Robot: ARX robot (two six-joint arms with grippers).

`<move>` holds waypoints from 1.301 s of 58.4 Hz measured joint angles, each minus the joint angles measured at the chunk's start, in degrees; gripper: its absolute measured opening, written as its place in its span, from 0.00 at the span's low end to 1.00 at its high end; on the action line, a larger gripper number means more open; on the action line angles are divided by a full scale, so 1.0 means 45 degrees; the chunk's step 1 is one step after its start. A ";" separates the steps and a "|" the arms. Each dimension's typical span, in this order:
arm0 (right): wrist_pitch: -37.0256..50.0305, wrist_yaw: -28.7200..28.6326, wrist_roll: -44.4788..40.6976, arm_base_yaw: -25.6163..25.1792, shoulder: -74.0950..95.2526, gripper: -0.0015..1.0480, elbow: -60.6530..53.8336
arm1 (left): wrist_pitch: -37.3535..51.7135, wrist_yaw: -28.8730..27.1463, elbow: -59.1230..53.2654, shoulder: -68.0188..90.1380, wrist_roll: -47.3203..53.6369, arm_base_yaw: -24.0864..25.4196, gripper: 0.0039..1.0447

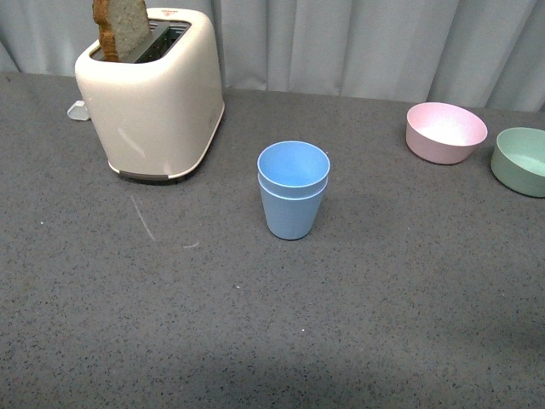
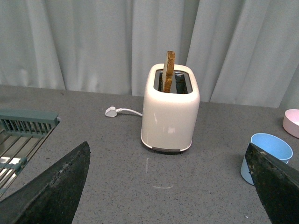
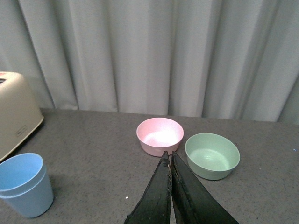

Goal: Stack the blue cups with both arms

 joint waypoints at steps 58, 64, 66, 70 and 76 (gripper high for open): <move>-0.7737 -0.0185 0.0005 -0.0476 -0.8796 0.01 -0.0748 | 0.0000 0.0000 0.0000 0.0000 0.0000 0.0000 0.94; -0.8204 -0.0185 0.0005 -0.0476 -0.9262 0.01 -0.0748 | 0.0000 0.0000 0.0000 0.0000 0.0000 0.0000 0.94; -0.8359 -0.0185 0.0005 -0.0476 -0.9423 0.01 -0.0748 | 0.0000 0.0000 0.0000 0.0000 0.0000 0.0000 0.94; -0.8578 -0.0185 0.0005 -0.0476 -0.9656 0.01 -0.0748 | 0.0000 0.0000 0.0000 0.0000 0.0000 0.0000 0.94; -0.8947 -0.0185 0.0005 -0.0476 -1.0015 0.01 -0.0748 | 0.0000 0.0000 0.0000 0.0000 0.0000 0.0000 0.94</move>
